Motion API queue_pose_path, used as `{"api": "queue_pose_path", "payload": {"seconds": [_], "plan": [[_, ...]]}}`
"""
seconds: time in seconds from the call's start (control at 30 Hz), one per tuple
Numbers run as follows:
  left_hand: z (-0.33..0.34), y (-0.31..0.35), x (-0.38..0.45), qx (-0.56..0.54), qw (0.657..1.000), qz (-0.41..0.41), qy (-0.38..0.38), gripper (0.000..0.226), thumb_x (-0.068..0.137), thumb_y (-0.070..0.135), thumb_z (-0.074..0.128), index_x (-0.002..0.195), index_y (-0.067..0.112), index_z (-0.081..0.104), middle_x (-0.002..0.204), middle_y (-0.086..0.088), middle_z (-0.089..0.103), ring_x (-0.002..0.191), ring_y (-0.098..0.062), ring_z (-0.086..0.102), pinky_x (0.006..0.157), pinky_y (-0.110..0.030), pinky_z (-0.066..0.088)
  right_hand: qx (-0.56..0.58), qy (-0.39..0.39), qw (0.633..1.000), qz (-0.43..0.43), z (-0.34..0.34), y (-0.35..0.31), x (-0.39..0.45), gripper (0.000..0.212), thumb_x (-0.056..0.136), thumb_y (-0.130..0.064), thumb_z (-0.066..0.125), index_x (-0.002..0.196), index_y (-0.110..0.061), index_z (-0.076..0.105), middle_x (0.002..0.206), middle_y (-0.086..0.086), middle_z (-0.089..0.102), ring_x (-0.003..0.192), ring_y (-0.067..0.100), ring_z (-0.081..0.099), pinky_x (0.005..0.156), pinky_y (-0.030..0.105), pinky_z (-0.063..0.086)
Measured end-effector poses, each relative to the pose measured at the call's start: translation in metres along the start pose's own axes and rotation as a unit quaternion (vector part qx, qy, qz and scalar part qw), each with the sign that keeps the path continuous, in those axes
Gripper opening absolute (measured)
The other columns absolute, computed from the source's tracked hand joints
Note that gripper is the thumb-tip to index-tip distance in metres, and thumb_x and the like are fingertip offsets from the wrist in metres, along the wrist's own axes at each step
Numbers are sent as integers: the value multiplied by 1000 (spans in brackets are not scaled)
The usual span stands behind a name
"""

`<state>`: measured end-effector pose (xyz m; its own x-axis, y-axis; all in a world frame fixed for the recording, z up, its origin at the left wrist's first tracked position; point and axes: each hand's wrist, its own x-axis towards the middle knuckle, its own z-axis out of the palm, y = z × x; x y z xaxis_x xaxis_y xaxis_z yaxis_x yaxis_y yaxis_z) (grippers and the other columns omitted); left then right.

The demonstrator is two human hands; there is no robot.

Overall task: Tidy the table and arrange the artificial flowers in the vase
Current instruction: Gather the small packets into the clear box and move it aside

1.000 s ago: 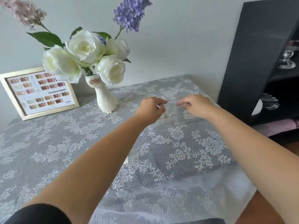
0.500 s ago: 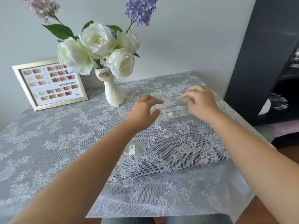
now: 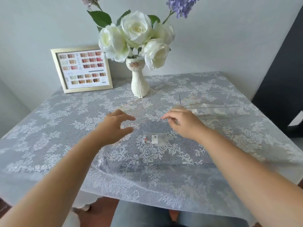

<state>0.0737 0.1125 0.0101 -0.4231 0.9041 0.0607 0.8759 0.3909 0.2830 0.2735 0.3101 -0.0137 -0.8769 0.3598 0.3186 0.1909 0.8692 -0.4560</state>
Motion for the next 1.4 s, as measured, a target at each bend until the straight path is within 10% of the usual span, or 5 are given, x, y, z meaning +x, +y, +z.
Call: {"api": "queue_pose_path", "payload": {"seconds": [0.33,0.67,1.07,1.23,1.4], "plan": [[9,-46,-32,18,995,-70,-75,64,82,65,53,141,41,40,143,-1,41,131,-30,40,108,-58,35,-80,-154,983,56,40,-34,-6,60,83,-66,47,137,-39,42,134,-4,45,123,17,41,104,43,37],[5,-49,-40,-25,998,-26,-60,48,85,43,67,130,26,57,99,10,55,87,-3,57,75,-13,44,60,-84,990,101,43,-44,-13,52,80,-37,72,126,-42,50,109,-18,47,100,4,48,84,22,42],[0,-59,-27,2,995,-31,-92,25,86,31,68,111,35,64,112,3,46,96,-12,53,99,-43,47,186,-38,970,150,38,-32,-27,46,84,-21,69,116,-51,57,90,-25,52,42,-2,49,42,18,47],[-6,-60,-15,98,989,3,-112,25,82,43,70,101,31,61,117,7,42,109,-11,43,107,-39,33,203,-35,966,158,29,-29,-28,53,84,-21,68,91,-71,52,94,-16,62,76,32,69,64,49,59],[-7,-46,-5,83,987,24,-133,20,85,36,69,82,34,49,101,10,63,88,-5,58,80,-22,47,215,43,961,169,10,-15,-27,44,88,-18,66,102,-60,59,78,-14,66,36,-1,42,36,15,36]]}}
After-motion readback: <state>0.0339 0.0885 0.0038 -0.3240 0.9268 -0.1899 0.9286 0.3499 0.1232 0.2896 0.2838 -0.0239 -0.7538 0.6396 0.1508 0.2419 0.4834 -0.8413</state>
